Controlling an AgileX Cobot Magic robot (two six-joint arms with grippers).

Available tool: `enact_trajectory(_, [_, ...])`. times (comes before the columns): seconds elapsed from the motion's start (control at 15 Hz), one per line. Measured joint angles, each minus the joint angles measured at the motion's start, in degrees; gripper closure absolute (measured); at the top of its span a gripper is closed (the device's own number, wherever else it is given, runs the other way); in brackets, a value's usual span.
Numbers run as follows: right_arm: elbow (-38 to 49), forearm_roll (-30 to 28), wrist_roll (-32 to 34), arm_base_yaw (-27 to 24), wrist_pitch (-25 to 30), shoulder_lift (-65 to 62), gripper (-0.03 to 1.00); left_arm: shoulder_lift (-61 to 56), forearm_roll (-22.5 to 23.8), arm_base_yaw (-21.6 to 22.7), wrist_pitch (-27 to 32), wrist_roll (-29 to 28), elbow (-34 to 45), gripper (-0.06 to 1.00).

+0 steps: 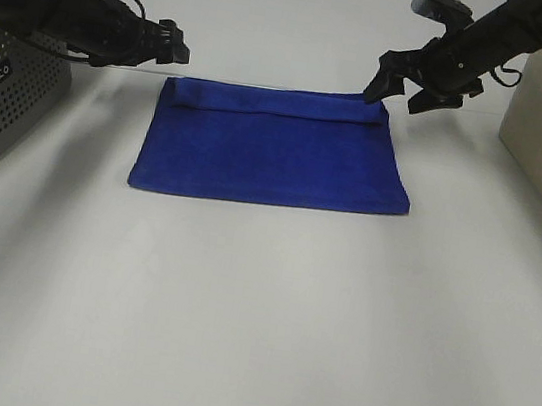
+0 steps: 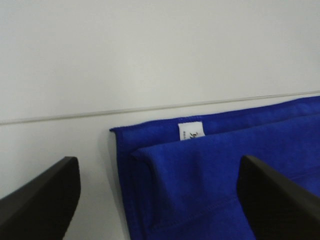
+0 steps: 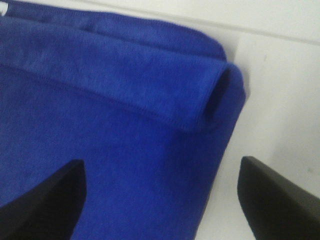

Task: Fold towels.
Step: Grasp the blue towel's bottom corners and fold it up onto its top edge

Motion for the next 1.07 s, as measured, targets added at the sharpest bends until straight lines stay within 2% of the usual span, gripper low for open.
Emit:
enact_trajectory(0.2, [-0.1, -0.9, 3.8, -0.2, 11.5, -0.5, 0.17, -0.1, 8.2, 1.5, 13.2, -15.1, 0.0, 0.14])
enact_trajectory(0.33, [-0.1, -0.3, 5.0, -1.0, 13.1, -0.5, 0.18, -0.1, 16.8, 1.5, 20.1, -25.7, 0.0, 0.14])
enact_trajectory(0.47, [-0.1, 0.0, 5.5, -2.3, 13.2, -0.5, 0.19, -0.1, 18.7, 1.4, 24.0, -29.1, 0.0, 0.14])
enact_trajectory(0.8, [2.4, -0.1, 7.7, -4.0, 13.2, -1.8, 0.21, -1.1, 19.5, 1.2, 30.4, -31.8, -0.1, 0.15])
enact_trajectory(0.93, [8.0, -0.5, 7.3, -4.0, 13.2, -4.4, 0.25, -3.6, 24.2, 0.1, 30.7, -35.2, -0.1, 0.18])
enact_trajectory(1.07, [12.7, -0.4, 6.6, -4.0, 13.3, -6.6, 0.26, -6.0, 31.7, -2.6, 31.5, -41.4, -0.1, 0.19])
